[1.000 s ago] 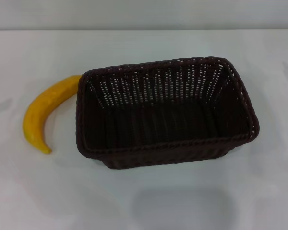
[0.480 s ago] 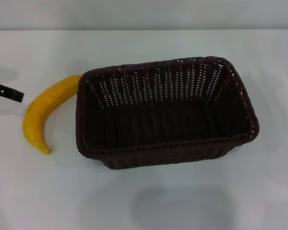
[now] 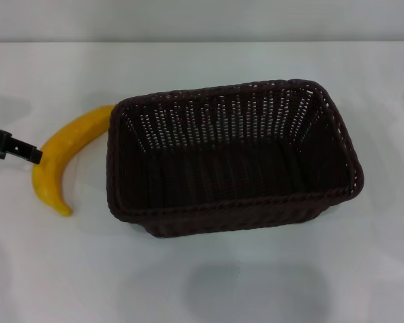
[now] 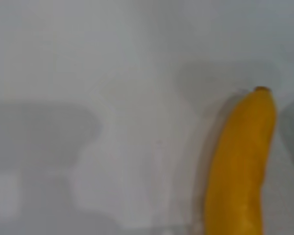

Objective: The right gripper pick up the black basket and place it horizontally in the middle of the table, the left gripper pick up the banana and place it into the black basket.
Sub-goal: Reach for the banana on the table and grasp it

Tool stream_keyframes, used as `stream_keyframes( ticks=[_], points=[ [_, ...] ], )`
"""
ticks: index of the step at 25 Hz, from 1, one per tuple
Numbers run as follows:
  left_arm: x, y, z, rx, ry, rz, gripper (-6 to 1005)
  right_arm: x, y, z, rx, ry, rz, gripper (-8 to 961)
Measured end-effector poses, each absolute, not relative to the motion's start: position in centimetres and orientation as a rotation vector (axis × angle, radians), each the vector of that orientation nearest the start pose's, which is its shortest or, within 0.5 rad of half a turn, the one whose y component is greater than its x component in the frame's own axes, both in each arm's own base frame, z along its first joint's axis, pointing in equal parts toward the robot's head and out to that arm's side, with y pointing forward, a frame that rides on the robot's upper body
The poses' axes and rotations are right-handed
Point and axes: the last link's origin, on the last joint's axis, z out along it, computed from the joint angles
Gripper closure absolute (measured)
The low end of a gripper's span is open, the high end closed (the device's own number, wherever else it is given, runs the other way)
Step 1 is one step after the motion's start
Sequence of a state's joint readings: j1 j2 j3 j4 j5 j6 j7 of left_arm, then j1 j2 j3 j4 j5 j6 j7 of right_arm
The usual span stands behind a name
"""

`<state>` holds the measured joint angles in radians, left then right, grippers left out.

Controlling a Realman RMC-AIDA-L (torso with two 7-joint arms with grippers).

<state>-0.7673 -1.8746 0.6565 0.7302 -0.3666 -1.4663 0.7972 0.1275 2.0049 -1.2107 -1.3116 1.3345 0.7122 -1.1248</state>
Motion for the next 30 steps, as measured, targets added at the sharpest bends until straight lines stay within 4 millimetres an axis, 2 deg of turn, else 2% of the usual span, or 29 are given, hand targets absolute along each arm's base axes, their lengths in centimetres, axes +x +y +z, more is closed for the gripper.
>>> stream_keyframes(
  ticks=[3,6,14,21,30],
  points=[
    [-30.7,39.3,8.9,-2.222,-1.499,0.28,171,29.3,35.9,10.6,-1.908,0.837,0.437,595],
    [-30.1,39.5,7.8,-2.242,-1.494,0.243,172,29.4,36.5,10.2,-1.915,0.854,0.438,596],
    [-29.0,39.8,7.3,-2.275,-1.506,0.195,174,29.6,36.9,10.2,-1.914,0.865,0.435,596],
    [-29.4,39.1,6.9,-2.264,-1.554,0.269,173,29.4,36.9,10.3,-1.914,0.859,0.438,595],
    [-29.4,39.1,6.5,-2.239,-1.546,0.364,174,29.5,37.0,10.6,-1.901,0.859,0.442,596]
  ],
)
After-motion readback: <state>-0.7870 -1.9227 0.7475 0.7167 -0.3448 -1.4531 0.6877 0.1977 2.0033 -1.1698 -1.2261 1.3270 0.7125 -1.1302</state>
